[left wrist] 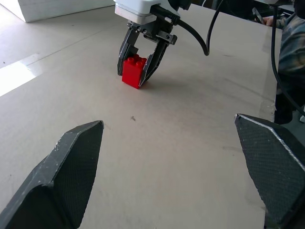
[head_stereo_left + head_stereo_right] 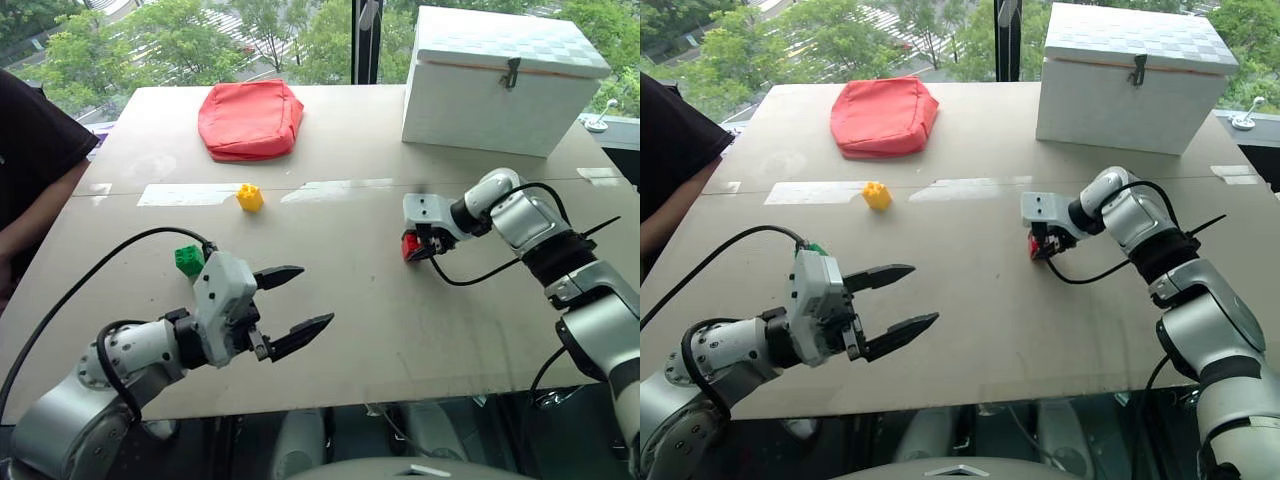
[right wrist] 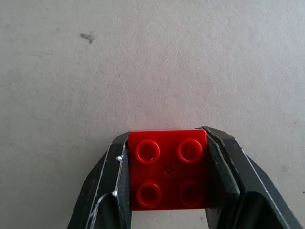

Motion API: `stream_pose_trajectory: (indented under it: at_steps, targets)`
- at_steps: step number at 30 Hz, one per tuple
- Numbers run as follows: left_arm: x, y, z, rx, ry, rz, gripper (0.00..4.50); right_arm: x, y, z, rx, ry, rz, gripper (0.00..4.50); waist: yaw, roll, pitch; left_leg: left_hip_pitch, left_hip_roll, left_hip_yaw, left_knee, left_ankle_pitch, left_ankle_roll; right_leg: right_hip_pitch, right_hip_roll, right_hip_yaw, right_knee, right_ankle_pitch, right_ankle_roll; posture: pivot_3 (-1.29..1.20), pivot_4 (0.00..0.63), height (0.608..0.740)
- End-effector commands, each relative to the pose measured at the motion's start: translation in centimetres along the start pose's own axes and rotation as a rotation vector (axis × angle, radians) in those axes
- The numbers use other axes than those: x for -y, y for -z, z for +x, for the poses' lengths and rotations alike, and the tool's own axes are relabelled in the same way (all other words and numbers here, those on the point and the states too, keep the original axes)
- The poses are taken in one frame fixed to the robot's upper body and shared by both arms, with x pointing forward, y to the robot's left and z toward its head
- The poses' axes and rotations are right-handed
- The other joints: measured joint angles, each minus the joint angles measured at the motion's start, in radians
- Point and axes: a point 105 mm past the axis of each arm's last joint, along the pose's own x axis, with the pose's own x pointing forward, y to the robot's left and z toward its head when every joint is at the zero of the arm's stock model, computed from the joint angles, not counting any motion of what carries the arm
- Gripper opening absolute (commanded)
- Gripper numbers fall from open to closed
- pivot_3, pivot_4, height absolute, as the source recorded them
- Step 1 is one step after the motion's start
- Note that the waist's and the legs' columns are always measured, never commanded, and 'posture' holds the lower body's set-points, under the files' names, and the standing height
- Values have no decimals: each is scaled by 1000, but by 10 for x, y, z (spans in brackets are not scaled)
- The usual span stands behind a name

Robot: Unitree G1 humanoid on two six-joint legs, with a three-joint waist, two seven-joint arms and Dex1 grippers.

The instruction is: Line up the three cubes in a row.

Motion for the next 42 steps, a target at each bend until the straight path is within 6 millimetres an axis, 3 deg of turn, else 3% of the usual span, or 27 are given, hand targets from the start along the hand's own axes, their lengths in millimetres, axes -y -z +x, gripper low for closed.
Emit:
stream_pose_trajectory:
  at_steps: [1, 8, 9, 10, 12, 14, 19, 28, 34, 42]
  targets:
    - [8, -12, -3, 25, 11, 47, 4500, 7, -12, -9, 28, 18, -30, 1355, 0, 0, 0, 0, 0, 0, 0, 0, 0, 0, 0, 0, 0, 0, 0, 0, 150, 740]
    - [9, -11, -1, 21, 7, 42, 4500, 4, -10, -5, 18, -7, -26, 1355, 1, 0, 0, 0, 0, 0, 0, 0, 0, 0, 0, 0, 0, 0, 0, 0, 150, 740]
    - [10, -11, -1, 21, 7, 42, 4500, 3, -10, -5, 18, -11, -21, 2397, 1, 0, 0, 0, 0, 0, 0, 0, -1, 0, 0, 0, 0, 0, 0, 0, 150, 740]
    - [9, -11, -1, 21, 8, 42, 4500, 3, -10, -5, 17, -12, -18, 2623, 1, 0, 0, 0, 0, 0, 0, 0, -1, 0, 0, 0, 0, 0, 0, 0, 150, 740]
    - [9, -11, -1, 19, 8, 41, 4500, 4, -10, -6, 17, -9, -14, 3655, 1, 0, 0, 0, 0, 0, 0, 0, -1, 0, 0, 0, 0, 0, 0, 0, 150, 740]
    - [8, -10, -2, 16, 6, 38, 4500, 5, -12, -7, 23, 5, -16, 4416, 1, 0, 0, 0, 0, 0, 0, 0, -1, 0, 0, 0, 0, 0, 0, 0, 150, 740]
    - [5, -3, -7, -1, -21, 15, 4500, 6, -23, -18, 80, 21, -8, 4467, 1, 0, 0, 0, 0, 0, 0, 0, 0, 0, 0, 0, 0, 0, 0, 0, 150, 740]
    - [1, 6, -11, -11, -48, 2, 4500, 3, -23, -26, 102, 39, -15, 4467, 1, 1, 0, 0, 0, 0, 0, 0, 0, 0, 0, 0, 0, 0, 0, 0, 150, 740]
    - [0, 12, -14, -21, -56, 3, 4500, -7, -9, -29, 41, 22, -39, 4467, 2, 1, 0, 0, 0, 0, 0, 0, 0, 0, 0, 0, 0, 0, 0, 0, 150, 740]
    - [0, 17, -16, -25, -54, 4, 4500, -3, 6, -21, -32, 49, -55, 4467, -1, 1, 1, 1, 0, 1, 0, 0, 0, 0, 0, 0, 0, 0, 0, 0, 150, 740]
